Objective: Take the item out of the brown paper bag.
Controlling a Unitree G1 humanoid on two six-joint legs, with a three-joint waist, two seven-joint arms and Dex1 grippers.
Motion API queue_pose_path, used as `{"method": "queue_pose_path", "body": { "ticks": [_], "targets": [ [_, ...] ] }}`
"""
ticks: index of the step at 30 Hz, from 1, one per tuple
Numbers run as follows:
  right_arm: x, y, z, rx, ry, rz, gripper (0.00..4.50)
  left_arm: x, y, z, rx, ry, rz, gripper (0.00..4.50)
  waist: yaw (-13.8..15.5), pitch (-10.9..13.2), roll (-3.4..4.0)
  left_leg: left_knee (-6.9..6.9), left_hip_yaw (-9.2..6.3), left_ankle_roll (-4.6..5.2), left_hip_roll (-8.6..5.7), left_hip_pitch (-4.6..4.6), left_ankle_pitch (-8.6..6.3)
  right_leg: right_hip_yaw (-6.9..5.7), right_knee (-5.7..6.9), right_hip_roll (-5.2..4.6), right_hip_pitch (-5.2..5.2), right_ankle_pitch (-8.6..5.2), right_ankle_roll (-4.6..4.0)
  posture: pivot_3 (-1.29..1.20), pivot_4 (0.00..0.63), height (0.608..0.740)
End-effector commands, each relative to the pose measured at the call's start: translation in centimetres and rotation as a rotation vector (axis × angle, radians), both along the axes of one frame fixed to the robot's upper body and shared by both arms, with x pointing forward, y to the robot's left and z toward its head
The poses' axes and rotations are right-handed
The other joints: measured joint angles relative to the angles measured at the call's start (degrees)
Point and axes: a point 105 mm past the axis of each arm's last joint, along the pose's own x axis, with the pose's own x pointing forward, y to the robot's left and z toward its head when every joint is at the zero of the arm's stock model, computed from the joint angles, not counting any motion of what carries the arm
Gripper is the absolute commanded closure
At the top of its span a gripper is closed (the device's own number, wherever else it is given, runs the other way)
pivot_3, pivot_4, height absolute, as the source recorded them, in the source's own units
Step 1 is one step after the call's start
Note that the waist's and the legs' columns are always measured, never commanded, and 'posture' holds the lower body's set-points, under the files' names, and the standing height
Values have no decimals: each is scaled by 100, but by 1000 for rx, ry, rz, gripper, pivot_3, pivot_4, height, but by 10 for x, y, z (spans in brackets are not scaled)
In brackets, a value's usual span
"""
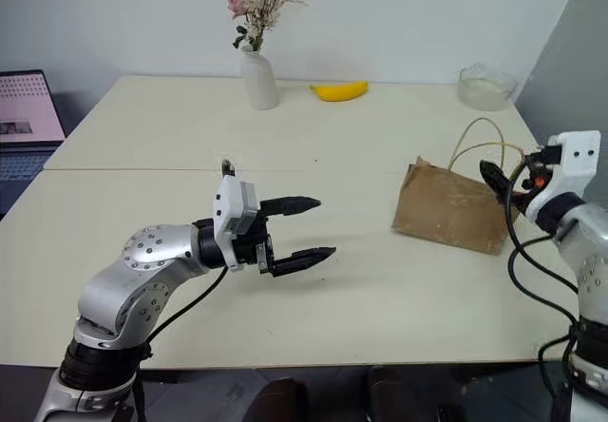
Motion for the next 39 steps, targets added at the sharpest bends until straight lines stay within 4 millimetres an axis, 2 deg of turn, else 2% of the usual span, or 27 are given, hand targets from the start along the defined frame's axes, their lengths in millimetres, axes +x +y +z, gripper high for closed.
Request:
{"method": "queue_pose_path", "body": {
  "ticks": [1,11,12,17,23,30,35,37,39],
  "targets": [
    [6,-1,17,-15,-24,8,611,-8,-6,13,-7,-44,-35,0,4,0,1,-1,-1,0,0,-1,0,-1,0,0,-1,0,0,0,150,740],
    [11,1,35,-15,-38,13,4326,-9,-6,19,-16,-43,-20,0,6,1,2,0,0,0,1,-6,0,0,-2,0,-3,0,1,0,150,740],
    [11,3,36,-23,-41,21,4454,-10,-6,19,-17,-42,-20,0,6,1,2,0,-1,0,1,-5,0,0,-2,0,-3,0,1,0,150,740],
    [12,19,48,-49,-73,65,4454,-11,-3,23,-30,-28,-19,0,2,2,3,0,-1,0,4,-5,0,0,0,0,-4,0,1,0,150,740],
    [23,50,77,-59,-143,152,4454,-14,3,23,-44,-22,32,0,-16,10,15,-1,1,0,6,-4,0,2,3,0,-8,0,1,0,150,740],
    [45,94,102,-5,-172,273,4454,-5,24,26,-135,-66,298,0,-4,10,16,0,-1,0,8,-6,0,2,0,-2,-7,1,0,0,150,740],
    [66,136,112,1,-201,351,4454,0,53,15,-160,-71,519,0,-15,13,21,-2,4,0,12,-4,0,7,0,-8,-11,1,-1,0,150,740],
    [72,147,114,9,-206,366,4454,0,60,12,-169,-72,573,0,-8,13,21,-2,0,0,14,-8,0,2,2,-8,-14,1,-1,0,150,740],
    [80,170,116,32,-209,400,4454,0,70,5,-169,-68,647,0,-9,13,22,-2,-1,0,14,-9,0,0,2,-8,-15,1,-2,0,150,740]
  ]
}}
